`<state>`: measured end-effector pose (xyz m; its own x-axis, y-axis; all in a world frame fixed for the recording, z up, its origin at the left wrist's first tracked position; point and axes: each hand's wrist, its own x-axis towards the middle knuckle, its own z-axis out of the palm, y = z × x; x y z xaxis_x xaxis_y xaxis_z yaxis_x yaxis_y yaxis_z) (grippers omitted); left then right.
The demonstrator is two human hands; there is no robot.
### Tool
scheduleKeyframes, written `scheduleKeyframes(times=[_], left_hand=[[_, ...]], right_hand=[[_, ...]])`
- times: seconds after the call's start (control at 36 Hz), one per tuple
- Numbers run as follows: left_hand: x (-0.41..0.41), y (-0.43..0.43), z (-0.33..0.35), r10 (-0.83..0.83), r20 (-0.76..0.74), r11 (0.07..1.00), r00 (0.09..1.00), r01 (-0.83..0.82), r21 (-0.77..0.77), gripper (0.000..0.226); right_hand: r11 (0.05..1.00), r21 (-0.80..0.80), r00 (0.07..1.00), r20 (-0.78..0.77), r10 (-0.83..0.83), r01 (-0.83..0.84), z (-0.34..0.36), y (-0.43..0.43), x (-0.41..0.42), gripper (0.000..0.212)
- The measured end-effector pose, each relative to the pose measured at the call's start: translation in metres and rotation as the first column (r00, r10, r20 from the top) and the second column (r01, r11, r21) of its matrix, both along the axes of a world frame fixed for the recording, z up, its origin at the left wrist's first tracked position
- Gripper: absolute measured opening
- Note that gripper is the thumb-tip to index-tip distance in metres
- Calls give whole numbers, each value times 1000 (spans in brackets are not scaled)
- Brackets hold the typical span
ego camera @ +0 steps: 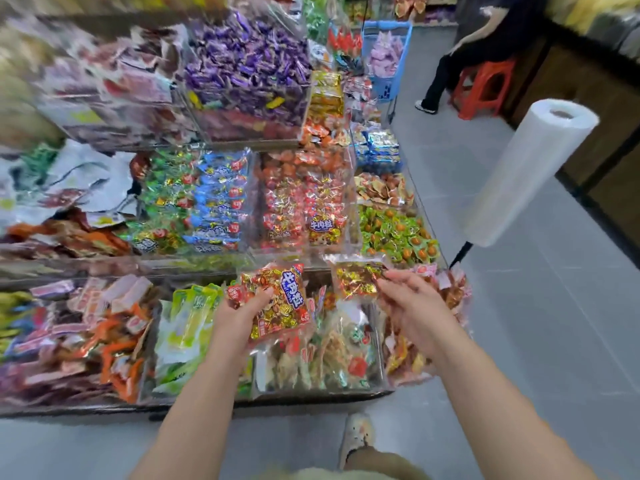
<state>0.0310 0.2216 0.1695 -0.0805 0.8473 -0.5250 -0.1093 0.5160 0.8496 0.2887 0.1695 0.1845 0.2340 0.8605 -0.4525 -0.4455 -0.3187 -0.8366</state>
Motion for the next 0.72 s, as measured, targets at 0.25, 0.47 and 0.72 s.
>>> scheduleKeyframes(times=[0.25,0.47,0.72], left_hand=[[17,52,15,168,120,981,979,-178,80,61],[11,69,6,250,113,963,962,-259,74,36],[-2,99,4,153,77,985,985,-159,73,49]], right_hand=[[959,29,888,387,248,-281,15,92,15,21],[961,50,700,695,161,-271,12,130,13,20],[982,-82,907,376,191,-172,-4,141,-2,19]])
